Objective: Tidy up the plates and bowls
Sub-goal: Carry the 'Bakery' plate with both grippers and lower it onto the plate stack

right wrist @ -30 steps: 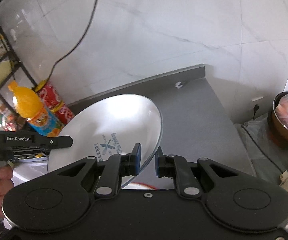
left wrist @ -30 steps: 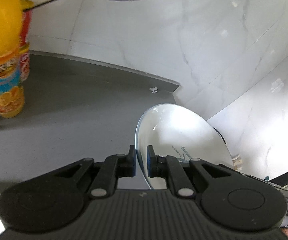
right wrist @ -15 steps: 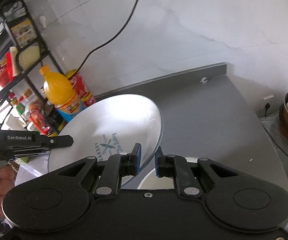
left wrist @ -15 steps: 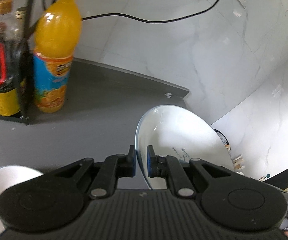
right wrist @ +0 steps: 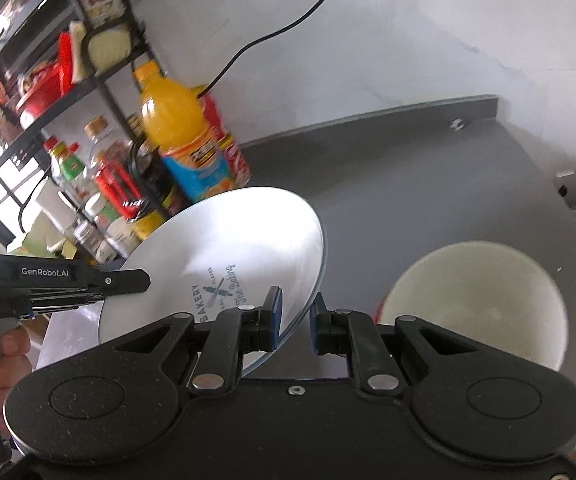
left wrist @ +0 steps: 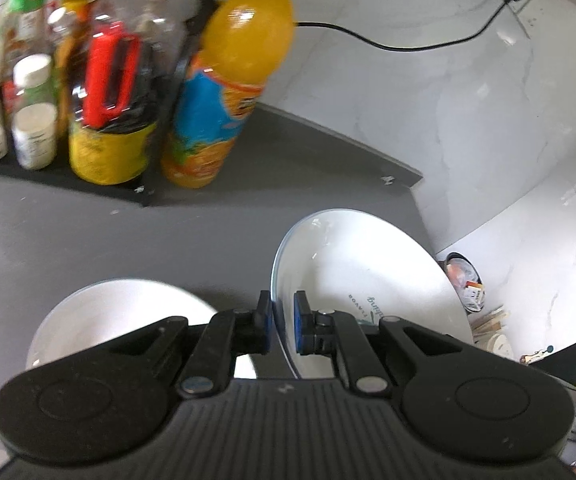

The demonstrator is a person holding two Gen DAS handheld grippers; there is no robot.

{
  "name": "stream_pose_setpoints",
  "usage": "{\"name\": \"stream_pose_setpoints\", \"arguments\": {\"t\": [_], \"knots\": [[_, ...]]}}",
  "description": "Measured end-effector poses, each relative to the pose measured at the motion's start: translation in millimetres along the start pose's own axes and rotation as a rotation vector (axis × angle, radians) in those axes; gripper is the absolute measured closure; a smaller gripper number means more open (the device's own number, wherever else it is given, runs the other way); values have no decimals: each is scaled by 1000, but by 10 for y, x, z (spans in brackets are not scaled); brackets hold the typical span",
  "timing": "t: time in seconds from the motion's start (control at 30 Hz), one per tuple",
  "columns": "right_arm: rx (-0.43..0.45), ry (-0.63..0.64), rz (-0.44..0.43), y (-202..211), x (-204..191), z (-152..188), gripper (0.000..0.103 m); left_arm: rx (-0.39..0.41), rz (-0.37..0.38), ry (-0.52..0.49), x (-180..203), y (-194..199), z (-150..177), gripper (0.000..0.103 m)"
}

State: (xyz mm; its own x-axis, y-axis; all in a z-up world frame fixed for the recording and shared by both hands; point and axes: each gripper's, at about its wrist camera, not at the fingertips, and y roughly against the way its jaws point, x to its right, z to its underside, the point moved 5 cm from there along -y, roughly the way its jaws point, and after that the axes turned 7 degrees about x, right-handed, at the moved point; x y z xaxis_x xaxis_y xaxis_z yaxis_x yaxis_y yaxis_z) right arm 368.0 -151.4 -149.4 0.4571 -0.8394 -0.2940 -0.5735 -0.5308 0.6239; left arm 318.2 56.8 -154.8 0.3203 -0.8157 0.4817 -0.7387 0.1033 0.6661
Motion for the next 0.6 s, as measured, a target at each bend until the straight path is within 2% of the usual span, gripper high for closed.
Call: {"name": "stream_pose_setpoints", "arguments": {"t": [0.6], "knots": [[-111, 61, -11, -433, -700, 580, 89, -71, -114, 68, -1036, 112, 345, 94]]}}
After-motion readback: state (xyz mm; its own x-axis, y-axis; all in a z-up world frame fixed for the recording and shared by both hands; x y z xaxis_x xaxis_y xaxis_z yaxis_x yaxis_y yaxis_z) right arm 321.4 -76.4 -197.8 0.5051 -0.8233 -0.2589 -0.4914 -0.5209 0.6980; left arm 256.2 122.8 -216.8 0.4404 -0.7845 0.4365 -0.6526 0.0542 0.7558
